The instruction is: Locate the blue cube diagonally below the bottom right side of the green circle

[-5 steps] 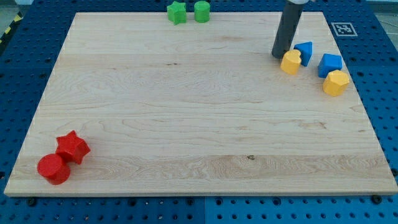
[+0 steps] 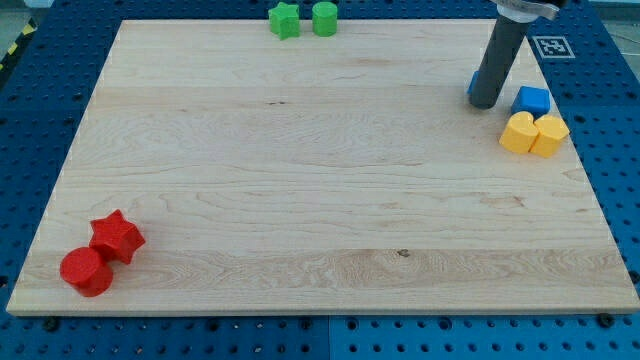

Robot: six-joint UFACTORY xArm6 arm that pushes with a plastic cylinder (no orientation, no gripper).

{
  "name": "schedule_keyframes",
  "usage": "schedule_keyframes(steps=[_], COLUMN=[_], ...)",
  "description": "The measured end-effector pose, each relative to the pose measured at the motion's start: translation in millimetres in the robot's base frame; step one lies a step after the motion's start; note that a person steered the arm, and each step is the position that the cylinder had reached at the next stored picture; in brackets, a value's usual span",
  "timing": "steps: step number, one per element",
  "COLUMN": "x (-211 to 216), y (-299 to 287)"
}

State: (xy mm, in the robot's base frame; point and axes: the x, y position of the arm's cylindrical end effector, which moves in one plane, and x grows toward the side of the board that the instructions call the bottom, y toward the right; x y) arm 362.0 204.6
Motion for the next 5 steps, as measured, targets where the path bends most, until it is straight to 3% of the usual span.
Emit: schedule_keyframes(steps=[3, 5], x=[-24, -55], y=[39, 1])
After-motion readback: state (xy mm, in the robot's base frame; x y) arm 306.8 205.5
